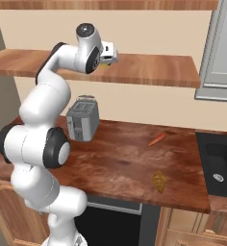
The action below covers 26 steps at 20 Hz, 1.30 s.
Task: Open the cabinet. Pick the sponge and place it next to the sink. Then close the cabinet.
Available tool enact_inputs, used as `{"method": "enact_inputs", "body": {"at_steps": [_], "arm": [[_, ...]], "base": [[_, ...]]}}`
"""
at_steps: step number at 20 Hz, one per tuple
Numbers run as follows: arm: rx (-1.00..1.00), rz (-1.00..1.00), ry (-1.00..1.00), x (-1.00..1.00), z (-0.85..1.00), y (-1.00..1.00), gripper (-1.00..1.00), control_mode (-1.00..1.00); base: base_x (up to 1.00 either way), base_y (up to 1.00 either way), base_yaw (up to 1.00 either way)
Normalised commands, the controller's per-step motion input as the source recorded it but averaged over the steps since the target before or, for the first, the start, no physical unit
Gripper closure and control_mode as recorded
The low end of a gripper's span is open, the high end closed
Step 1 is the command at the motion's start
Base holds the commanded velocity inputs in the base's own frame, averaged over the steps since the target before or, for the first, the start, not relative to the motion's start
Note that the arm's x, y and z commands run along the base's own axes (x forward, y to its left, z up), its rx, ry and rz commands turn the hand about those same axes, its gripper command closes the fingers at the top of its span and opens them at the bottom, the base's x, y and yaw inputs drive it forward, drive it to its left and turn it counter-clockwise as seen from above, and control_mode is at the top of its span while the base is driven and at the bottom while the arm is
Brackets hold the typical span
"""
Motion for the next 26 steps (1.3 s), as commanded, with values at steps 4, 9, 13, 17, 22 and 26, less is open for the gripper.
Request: {"method": "enact_inputs", "body": {"at_steps": [4, 9, 13, 17, 22, 26], "arm": [[0.0, -0.09, 0.0, 0.26, 0.0, -0.07, -1.0, -1.0], [0.0, -0.11, 0.0, 0.08, 0.05, -0.15, -1.0, -1.0], [0.0, -0.11, 0.01, 0.18, -0.01, -0.07, -1.0, -1.0], [0.0, -0.09, 0.04, 0.18, -0.16, 0.0, 1.0, -1.0], [0.0, -0.06, 0.02, 0.08, -0.07, 0.0, 1.0, -1.0], [0.0, 0.0, 0.0, 0.0, 0.0, 0.0, 1.0, -1.0]], "base": [[0.0, 0.0, 0.0], [0.0, 0.0, 0.0], [0.0, 0.0, 0.0], [0.0, 0.0, 0.0], [0.0, 0.0, 0.0], [0.0, 0.0, 0.0]]}}
